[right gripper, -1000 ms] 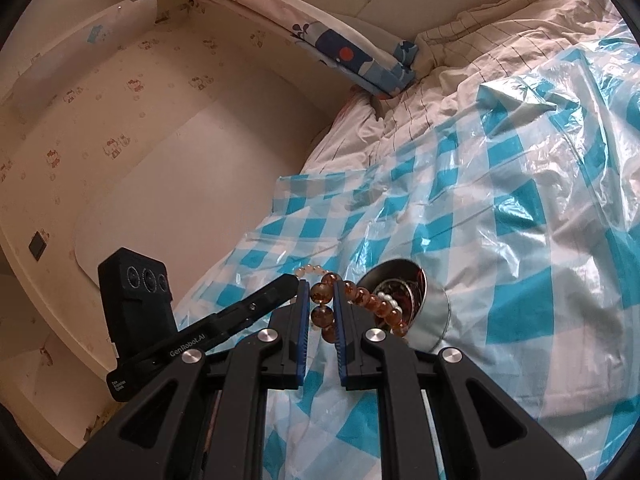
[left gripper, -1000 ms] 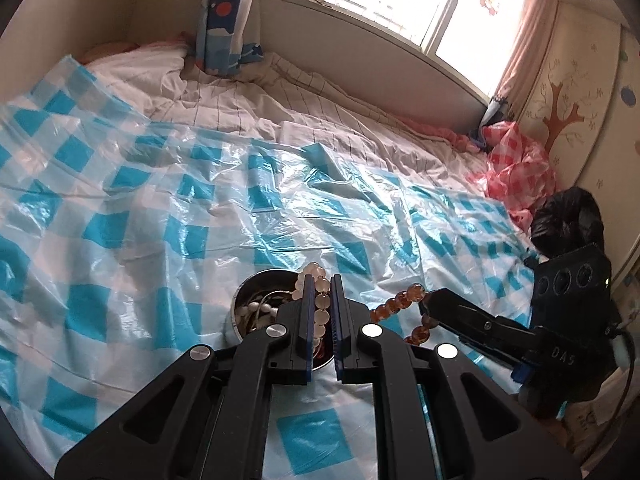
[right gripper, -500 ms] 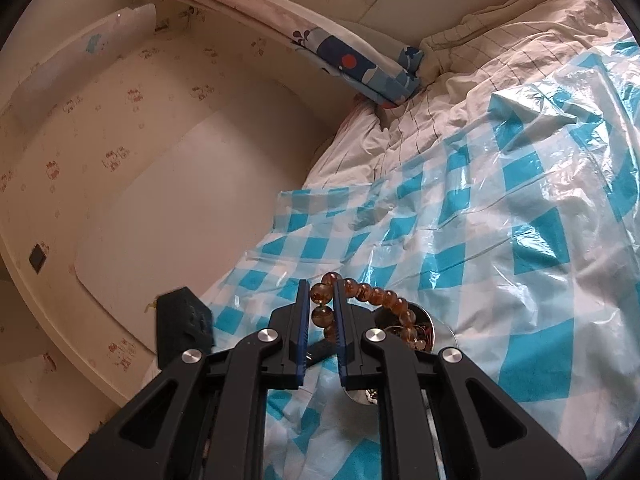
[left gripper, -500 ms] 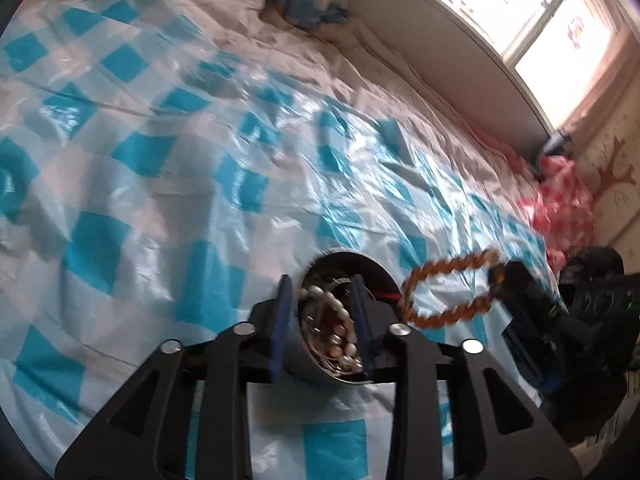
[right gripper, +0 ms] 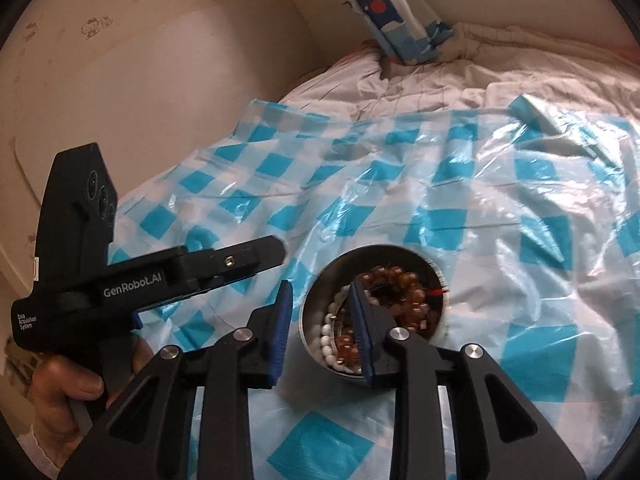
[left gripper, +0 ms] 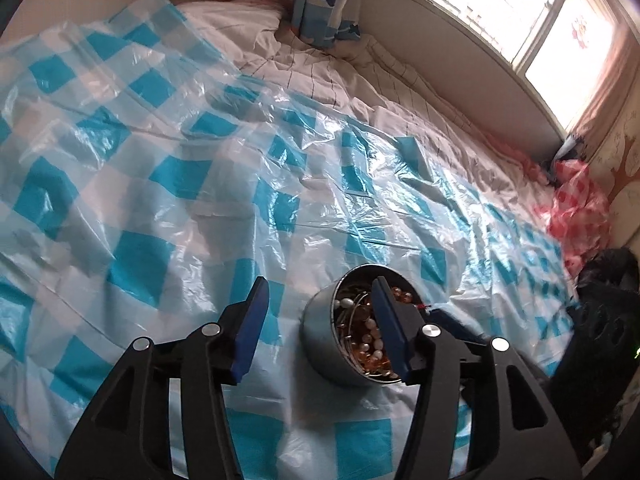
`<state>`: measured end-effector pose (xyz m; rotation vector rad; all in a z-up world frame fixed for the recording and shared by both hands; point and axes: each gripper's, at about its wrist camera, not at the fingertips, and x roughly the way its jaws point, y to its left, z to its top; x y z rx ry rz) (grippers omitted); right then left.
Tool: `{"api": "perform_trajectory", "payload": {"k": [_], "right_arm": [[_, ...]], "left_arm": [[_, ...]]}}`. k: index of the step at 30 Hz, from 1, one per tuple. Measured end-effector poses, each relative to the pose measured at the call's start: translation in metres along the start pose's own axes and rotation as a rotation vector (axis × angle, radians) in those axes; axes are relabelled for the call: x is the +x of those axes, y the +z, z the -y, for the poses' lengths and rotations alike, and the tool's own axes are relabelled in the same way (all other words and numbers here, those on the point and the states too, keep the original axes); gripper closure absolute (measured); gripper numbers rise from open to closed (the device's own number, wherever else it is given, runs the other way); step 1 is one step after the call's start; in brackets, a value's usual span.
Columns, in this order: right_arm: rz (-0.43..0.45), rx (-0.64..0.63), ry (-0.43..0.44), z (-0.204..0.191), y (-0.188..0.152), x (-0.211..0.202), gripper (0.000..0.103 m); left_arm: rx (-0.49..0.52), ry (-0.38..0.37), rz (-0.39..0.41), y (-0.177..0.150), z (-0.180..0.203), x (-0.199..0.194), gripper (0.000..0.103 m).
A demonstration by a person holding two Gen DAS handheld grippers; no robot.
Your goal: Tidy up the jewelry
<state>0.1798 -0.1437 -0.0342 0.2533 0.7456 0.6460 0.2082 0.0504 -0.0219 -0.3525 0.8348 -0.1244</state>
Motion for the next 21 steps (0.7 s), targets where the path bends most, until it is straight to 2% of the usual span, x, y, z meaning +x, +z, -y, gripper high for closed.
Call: {"api": "perform_trajectory", "payload": {"k": [5, 6, 8, 10, 12, 18, 21], "right_arm": [[0.015, -0.046, -0.162, -0.006, 0.002, -0.018, 0.051], [0.022, -0.062, -0.203, -0.01, 0.0, -0.024, 0.042], [0.032, -0.092, -0.29, -0.018, -0.006, -0.04, 0.03], [0.036, -0.12, -0.36, -0.025, -0.011, -0.055, 0.026], [0.046, -0.125, -0.421, -0.032, -0.023, -0.075, 0.02], [0.046, -0.152, -0.495, -0.052, -0.049, -0.12, 0.017], [0.058, -0.139, -0.501, -0.059, -0.062, -0.134, 0.016]], "left_arm": [[0.105, 0.085, 0.04, -0.007, 0.015, -0.015, 0.038], [0.125, 0.104, 0.042, -0.011, 0.018, -0.02, 0.036], [0.186, 0.142, 0.033, -0.022, 0.024, -0.032, 0.031], [0.271, 0.174, 0.035, -0.031, 0.034, -0.045, 0.025], [0.3, 0.205, 0.045, -0.042, 0.037, -0.062, 0.018], [0.32, 0.236, 0.029, -0.088, 0.033, -0.099, 0.015], [0.272, 0.215, 0.025, -0.101, 0.028, -0.108, 0.015]]}}
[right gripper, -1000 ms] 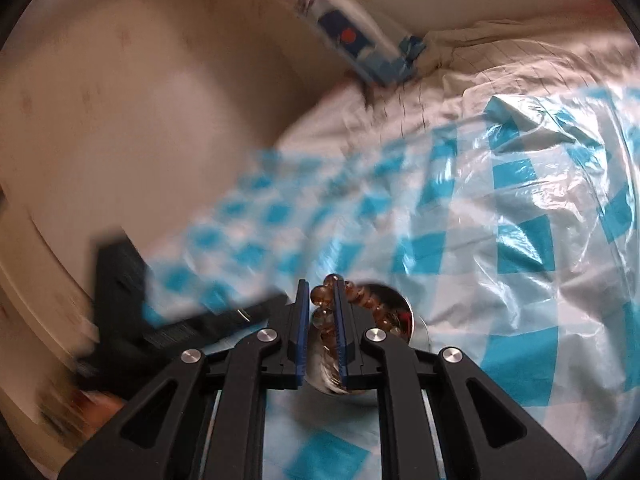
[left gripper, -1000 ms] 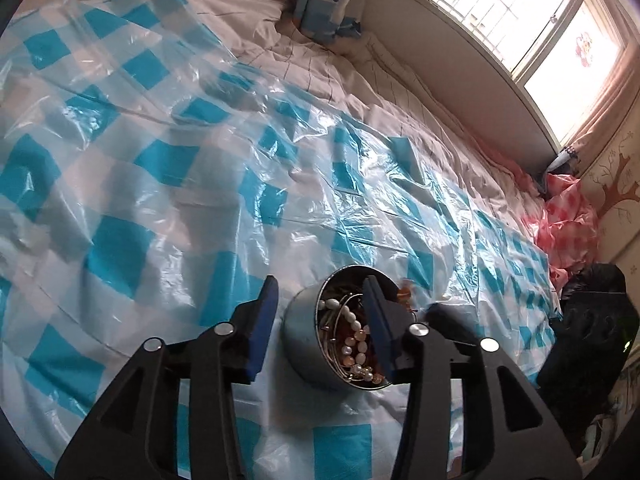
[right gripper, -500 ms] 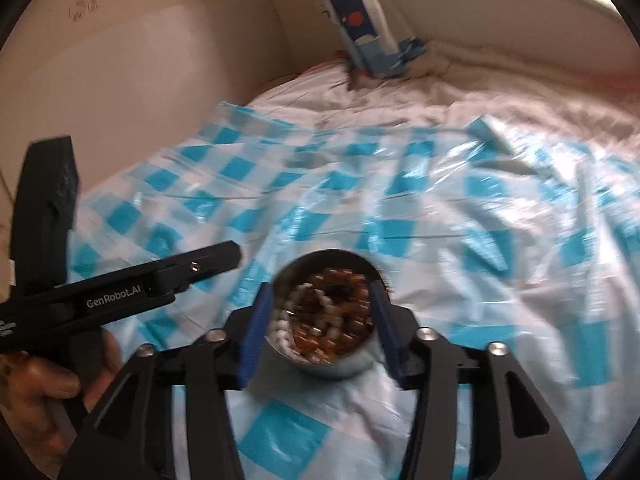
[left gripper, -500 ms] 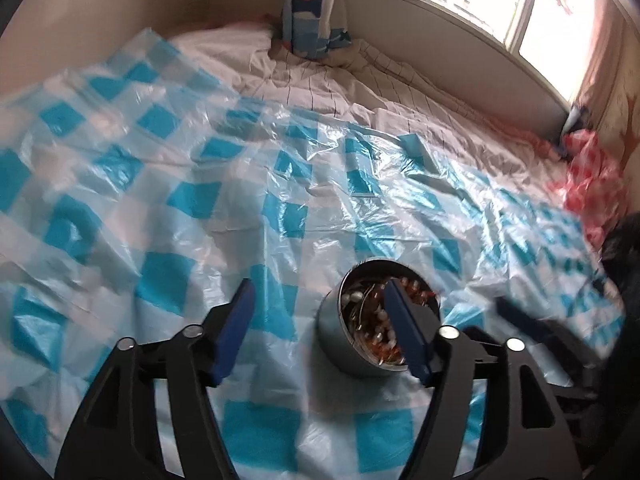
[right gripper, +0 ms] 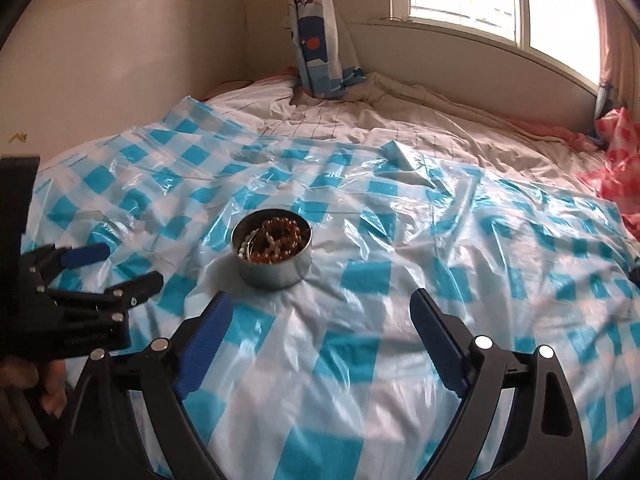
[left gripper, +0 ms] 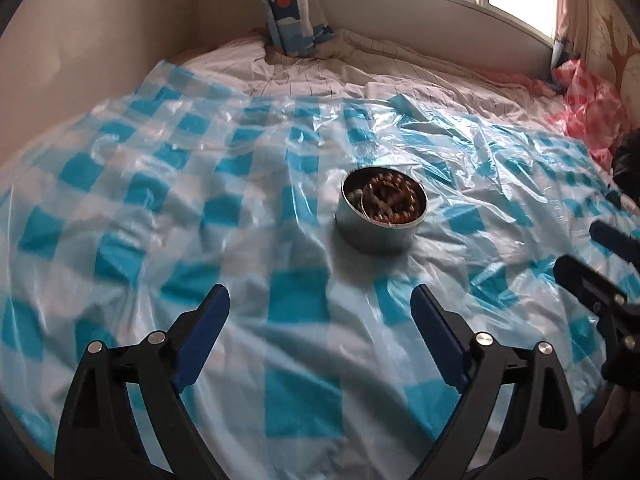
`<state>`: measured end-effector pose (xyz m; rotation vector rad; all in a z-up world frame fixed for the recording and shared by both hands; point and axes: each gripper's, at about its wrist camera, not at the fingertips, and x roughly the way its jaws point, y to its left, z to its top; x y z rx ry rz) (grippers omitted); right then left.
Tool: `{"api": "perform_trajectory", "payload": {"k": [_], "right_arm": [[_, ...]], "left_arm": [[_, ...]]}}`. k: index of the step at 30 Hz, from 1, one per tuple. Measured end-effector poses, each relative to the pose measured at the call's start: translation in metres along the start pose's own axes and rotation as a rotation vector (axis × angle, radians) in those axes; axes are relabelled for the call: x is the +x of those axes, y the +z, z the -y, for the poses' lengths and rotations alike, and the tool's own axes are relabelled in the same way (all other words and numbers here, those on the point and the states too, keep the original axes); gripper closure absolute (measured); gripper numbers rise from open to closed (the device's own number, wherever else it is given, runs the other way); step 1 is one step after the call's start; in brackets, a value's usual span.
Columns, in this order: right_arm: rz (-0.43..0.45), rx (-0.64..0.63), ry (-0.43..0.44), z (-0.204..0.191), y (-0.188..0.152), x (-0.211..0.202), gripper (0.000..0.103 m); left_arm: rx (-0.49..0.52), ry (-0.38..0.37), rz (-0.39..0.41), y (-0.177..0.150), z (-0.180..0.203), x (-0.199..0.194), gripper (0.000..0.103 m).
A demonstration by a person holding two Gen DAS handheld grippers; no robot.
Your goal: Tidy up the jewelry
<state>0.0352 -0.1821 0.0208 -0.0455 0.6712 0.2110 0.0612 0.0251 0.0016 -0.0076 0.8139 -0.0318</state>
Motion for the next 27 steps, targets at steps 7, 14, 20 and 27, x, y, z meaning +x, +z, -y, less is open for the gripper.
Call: {"api": "perform_trajectory", "payload": {"k": [7, 14, 20, 27], "right_arm": [[0.006, 0.039, -0.021, -0.002, -0.034, -0.021, 0.016], [0.04, 0.057, -0.08, 0.003, -0.041, -0.022, 0.011], [0.053, 0.062, -0.09, 0.008, -0.043, -0.024, 0.008], [0.053, 0.028, -0.104, 0.002, -0.043, -0.024, 0.008]], "left_arm": [[0.005, 0.013, 0.033, -0.014, 0.009, -0.019, 0.01], [0.011, 0.042, 0.029, -0.016, 0.016, -0.017, 0.008], [0.0, 0.055, 0.035, -0.021, 0.015, -0.02, 0.008], [0.1, 0.111, 0.072, -0.024, 0.034, -0.029, 0.008]]}}
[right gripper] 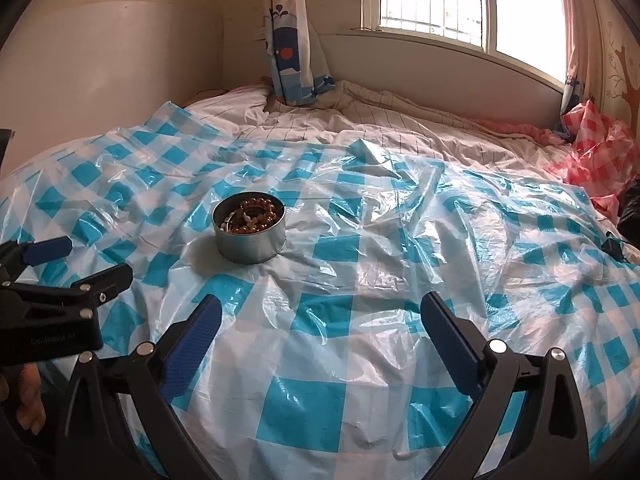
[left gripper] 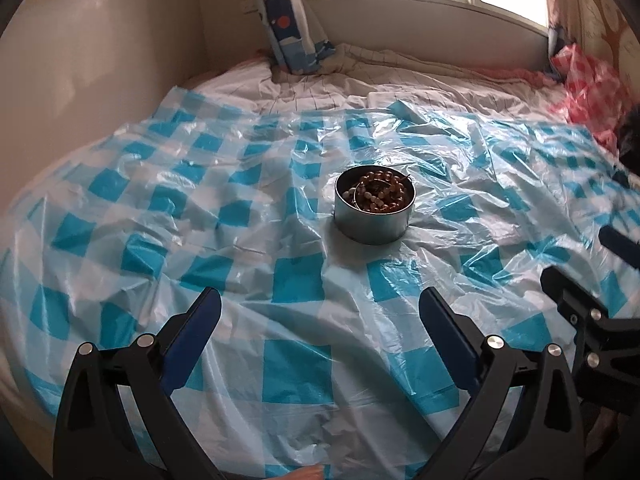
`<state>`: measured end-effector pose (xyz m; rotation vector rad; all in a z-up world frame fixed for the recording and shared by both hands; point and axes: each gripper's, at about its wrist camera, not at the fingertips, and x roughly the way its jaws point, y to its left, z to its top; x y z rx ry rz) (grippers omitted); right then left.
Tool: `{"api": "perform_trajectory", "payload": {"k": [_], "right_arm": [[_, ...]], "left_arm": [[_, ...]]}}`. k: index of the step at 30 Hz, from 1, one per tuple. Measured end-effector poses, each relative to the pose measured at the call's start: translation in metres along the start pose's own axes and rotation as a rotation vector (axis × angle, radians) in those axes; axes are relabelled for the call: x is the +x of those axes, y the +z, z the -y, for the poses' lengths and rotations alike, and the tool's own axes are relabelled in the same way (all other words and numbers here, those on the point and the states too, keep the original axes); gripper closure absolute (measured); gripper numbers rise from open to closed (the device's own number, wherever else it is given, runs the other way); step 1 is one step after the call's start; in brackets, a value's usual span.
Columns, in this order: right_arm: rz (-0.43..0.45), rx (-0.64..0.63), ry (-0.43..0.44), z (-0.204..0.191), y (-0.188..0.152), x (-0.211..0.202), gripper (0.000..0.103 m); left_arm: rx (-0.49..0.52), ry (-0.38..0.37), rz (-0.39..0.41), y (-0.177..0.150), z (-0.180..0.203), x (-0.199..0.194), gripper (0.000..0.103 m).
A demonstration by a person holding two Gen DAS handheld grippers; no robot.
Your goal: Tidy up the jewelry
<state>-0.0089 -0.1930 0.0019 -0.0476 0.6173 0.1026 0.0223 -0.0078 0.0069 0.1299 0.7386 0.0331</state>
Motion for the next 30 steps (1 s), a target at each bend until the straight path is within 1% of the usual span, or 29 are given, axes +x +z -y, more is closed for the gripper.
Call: {"api": "perform_trajectory", "payload": {"k": [2, 7, 14, 19, 25, 30], "right_arm": [[0.0, 0.007, 0.003, 0.0, 0.0, 0.0, 0.008], [-0.004, 0.045, 0.015, 0.008, -0.001, 0.001, 0.008], [-0.011, 0.063, 0.021, 0.014, 0.0, 0.003, 0.008], [-0.017, 0.062, 0.02, 0.015, -0.001, 0.004, 0.008], [-0.021, 0.059, 0.018, 0.014, -0.002, 0.006, 0.008], [-0.022, 0.057, 0.017, 0.014, -0.002, 0.006, 0.008]], "left_arm": [[0.016, 0.006, 0.006, 0.0, 0.003, -0.002, 0.008], [0.015, -0.002, 0.002, 0.0, 0.004, -0.002, 0.008], [0.017, -0.024, -0.036, -0.001, 0.008, 0.006, 0.008], [-0.031, -0.054, -0.061, -0.001, -0.001, 0.011, 0.008], [-0.057, -0.084, -0.081, -0.001, -0.007, 0.016, 0.008], [-0.078, -0.089, -0.09, -0.001, -0.011, 0.018, 0.008]]}}
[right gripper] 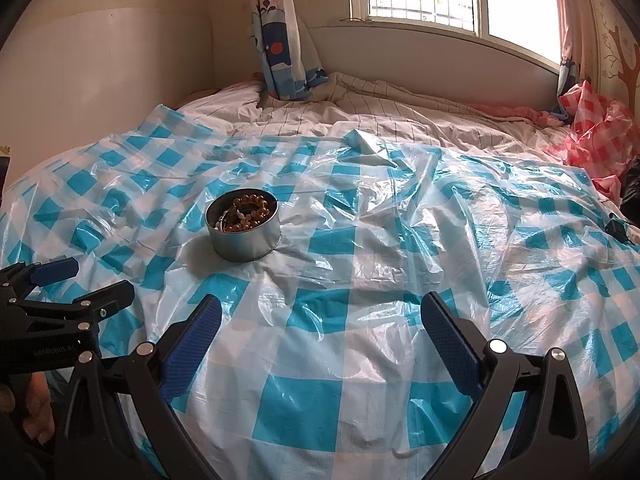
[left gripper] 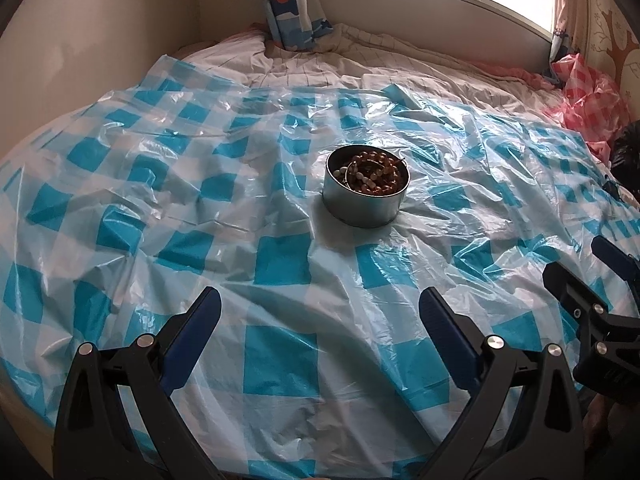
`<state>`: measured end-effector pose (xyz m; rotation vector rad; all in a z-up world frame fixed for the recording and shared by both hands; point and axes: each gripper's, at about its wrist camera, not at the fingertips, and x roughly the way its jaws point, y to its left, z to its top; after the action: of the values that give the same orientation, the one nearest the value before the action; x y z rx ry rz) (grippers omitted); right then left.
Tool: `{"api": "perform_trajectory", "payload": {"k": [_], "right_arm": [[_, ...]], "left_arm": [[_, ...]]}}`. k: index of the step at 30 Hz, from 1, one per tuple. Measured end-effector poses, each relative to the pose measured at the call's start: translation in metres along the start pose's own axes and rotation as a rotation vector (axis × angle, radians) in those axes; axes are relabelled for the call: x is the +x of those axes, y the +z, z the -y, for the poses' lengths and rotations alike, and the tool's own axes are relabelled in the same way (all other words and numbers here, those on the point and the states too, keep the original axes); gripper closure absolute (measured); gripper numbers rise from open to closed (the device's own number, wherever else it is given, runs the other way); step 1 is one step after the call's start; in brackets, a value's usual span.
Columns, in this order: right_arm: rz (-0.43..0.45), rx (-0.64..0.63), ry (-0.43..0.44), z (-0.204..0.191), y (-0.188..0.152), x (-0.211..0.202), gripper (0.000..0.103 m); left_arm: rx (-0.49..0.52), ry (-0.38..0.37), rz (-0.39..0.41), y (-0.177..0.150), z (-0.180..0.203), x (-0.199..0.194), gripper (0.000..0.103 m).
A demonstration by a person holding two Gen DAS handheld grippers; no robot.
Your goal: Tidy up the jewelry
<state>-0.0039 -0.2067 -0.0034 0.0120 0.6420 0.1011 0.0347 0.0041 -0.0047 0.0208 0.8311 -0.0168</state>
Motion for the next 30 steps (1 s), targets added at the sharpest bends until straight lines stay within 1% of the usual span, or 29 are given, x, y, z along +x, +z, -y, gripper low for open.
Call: {"api": "perform_trajectory", "payload": {"k": [30], "right_arm": [[-0.002, -0.001, -0.002, -0.0024, 0.0007, 0.0002, 0.008]], "left_arm": [[0.001, 0.0, -0.003, 0.0007, 0.0001, 0.0012, 0.008]]}}
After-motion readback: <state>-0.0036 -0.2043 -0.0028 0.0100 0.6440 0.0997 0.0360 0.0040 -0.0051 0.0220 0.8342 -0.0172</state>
